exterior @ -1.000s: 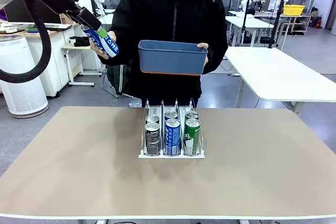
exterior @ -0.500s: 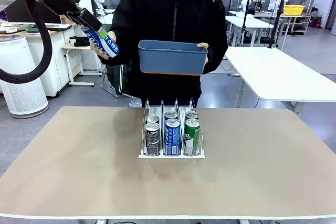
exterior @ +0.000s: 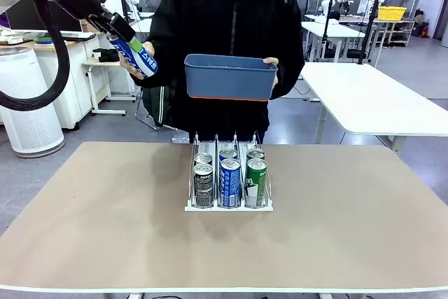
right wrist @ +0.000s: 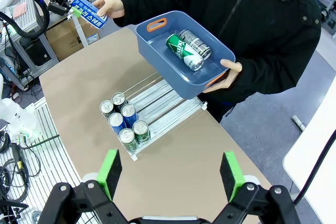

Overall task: Fill the beverage cans into the dispenser.
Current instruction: Pick up the Ionic drink handed by the human.

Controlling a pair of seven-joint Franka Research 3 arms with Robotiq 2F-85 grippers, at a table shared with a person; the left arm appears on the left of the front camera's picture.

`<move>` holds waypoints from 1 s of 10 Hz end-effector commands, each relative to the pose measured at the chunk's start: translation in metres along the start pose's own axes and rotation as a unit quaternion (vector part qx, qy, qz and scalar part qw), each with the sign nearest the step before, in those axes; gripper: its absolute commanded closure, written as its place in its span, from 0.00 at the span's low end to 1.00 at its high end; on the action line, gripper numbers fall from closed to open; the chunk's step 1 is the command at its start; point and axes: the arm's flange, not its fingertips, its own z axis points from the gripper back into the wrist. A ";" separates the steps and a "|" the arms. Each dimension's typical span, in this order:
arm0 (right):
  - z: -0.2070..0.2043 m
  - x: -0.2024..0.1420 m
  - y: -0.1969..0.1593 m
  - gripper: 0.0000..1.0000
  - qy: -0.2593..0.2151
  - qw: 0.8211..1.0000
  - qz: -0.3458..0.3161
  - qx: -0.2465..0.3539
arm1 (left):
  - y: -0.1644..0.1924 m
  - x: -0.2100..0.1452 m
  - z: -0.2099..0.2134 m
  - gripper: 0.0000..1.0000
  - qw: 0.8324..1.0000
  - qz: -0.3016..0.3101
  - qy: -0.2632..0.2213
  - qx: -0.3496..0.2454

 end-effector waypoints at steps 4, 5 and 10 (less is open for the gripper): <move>0.000 0.000 0.000 0.00 0.000 1.000 -0.001 0.000 | -0.001 -0.001 0.002 0.83 1.000 0.003 0.021 0.019; 0.000 0.000 0.000 0.00 0.000 1.000 -0.001 0.000 | -0.001 -0.001 0.003 0.62 0.999 0.000 0.026 0.020; 0.000 0.000 0.000 0.00 0.000 1.000 -0.001 0.000 | -0.002 0.000 -0.001 1.00 1.000 0.000 0.018 0.011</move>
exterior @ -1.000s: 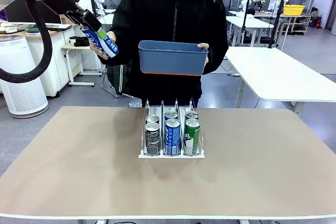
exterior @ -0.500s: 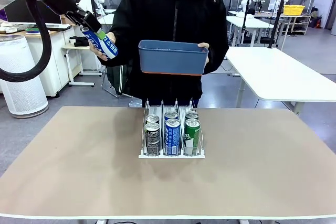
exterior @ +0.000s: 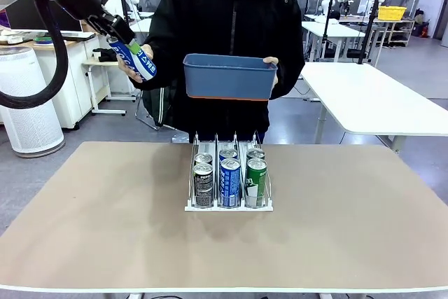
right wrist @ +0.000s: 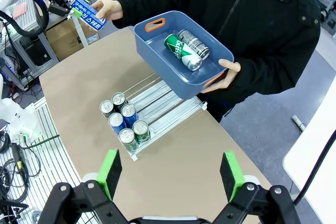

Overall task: Fill the beverage cans into the dispenser.
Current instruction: Pick up the Ionic drink handed by the human, then place the picked Ionic drink in the line of the Automatic Can Dispenser with the same cans.

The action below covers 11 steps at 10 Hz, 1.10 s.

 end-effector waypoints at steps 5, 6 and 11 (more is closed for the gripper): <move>0.000 0.000 0.000 0.00 0.000 1.000 -0.001 0.000 | 0.002 -0.001 0.000 1.00 1.000 -0.006 -0.002 0.003; 0.000 0.000 0.000 0.00 0.000 1.000 -0.001 0.000 | 0.002 -0.001 0.000 1.00 1.000 -0.006 -0.002 0.003; 0.000 0.000 0.000 0.00 0.000 1.000 -0.001 0.000 | 0.002 -0.001 0.000 1.00 1.000 -0.006 -0.002 0.003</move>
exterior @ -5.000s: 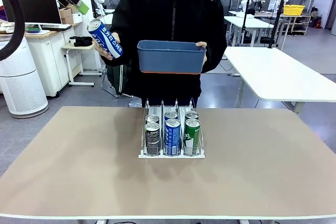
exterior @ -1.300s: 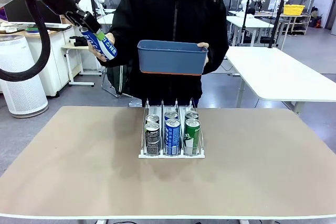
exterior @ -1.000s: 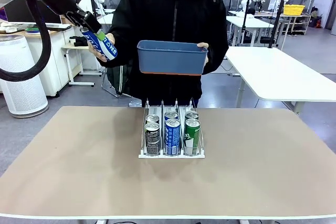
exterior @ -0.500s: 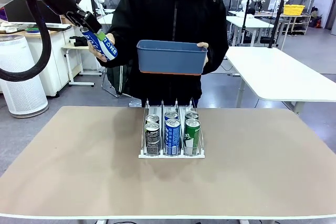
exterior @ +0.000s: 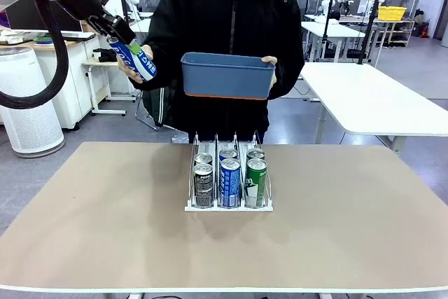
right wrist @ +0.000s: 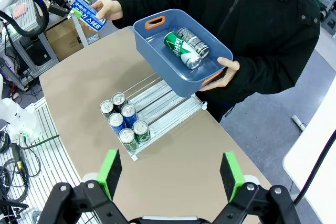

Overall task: Fill the beverage cans into the dispenser.
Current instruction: Place the picked Ionic drink in the line of the Automatic Can Dispenser with the same cans.

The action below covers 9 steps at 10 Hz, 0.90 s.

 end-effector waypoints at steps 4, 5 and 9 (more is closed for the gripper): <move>0.000 0.000 0.000 0.00 0.000 1.000 -0.001 0.000 | 0.002 -0.001 0.000 1.00 1.000 -0.005 -0.002 0.003; 0.000 0.000 0.000 0.00 0.000 1.000 -0.001 0.000 | 0.002 -0.001 0.000 1.00 1.000 -0.005 -0.002 0.003; 0.000 0.000 0.000 0.00 0.000 1.000 -0.001 0.000 | 0.002 -0.001 0.000 1.00 1.000 -0.005 -0.002 0.003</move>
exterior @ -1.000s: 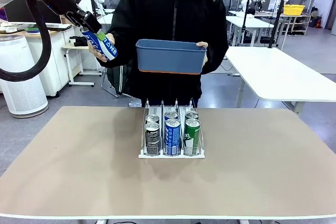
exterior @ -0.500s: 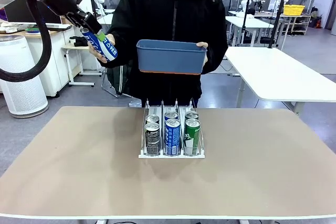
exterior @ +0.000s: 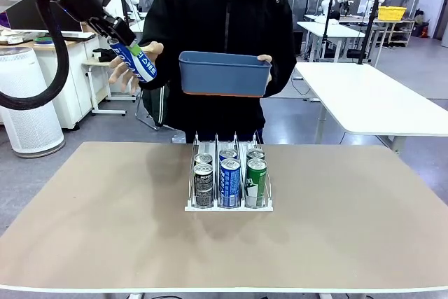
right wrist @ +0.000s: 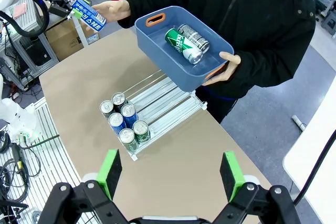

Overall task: Fill the beverage cans into the dispenser.
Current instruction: Place the picked Ionic drink in the line of the Automatic Can Dispenser with the same cans.

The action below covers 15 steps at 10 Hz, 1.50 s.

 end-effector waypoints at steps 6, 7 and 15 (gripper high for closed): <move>0.000 0.000 0.000 0.00 0.000 1.000 -0.001 0.000 | 0.002 0.000 0.003 1.00 1.000 -0.006 -0.004 0.004; 0.000 0.000 0.000 0.00 0.000 1.000 -0.001 0.000 | 0.002 0.000 0.003 1.00 1.000 -0.006 -0.004 0.004; 0.000 0.000 0.000 0.00 0.000 1.000 -0.001 0.000 | -0.077 0.011 -0.030 0.43 0.999 0.005 0.043 0.009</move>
